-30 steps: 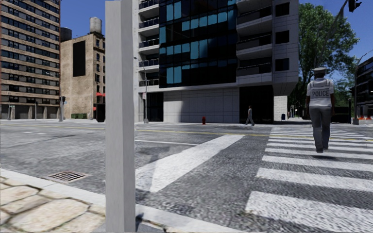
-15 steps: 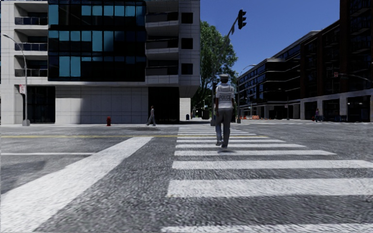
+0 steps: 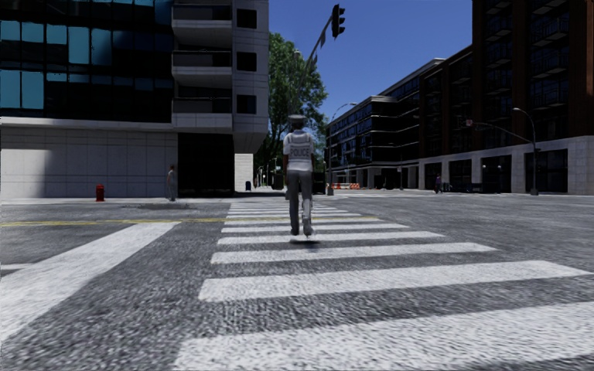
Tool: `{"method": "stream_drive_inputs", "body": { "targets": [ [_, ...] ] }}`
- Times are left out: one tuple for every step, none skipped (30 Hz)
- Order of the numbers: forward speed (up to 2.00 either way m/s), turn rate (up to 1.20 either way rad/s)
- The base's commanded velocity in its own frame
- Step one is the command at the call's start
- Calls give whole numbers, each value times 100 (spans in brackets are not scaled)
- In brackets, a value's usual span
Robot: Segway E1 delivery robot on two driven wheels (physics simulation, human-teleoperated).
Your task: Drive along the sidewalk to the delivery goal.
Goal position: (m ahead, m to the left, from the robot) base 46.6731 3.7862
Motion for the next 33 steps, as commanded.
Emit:
{"method": "stream_drive_inputs", "body": {
  "targets": [
    [154, -16],
    [154, -16],
    [154, -10],
    [156, -7],
    [161, 0],
    [161, 0],
    [165, 0],
    [166, 0],
    [166, 0],
    [166, 0],
    [167, 0],
    [167, 0],
    [167, 0],
    [169, 0],
    [171, 0],
    [171, 0],
    [171, 0],
    [171, 0],
    [171, 0],
    [171, 0],
    [171, 0],
    [171, 0],
    [171, 0],
    [171, 0],
    [171, 0],
    [171, 0],
    [171, 0],
    [171, 0],
    [171, 0],
    [171, 0],
    [171, 0],
    [171, 0],
    [171, 0]
  ]
}}
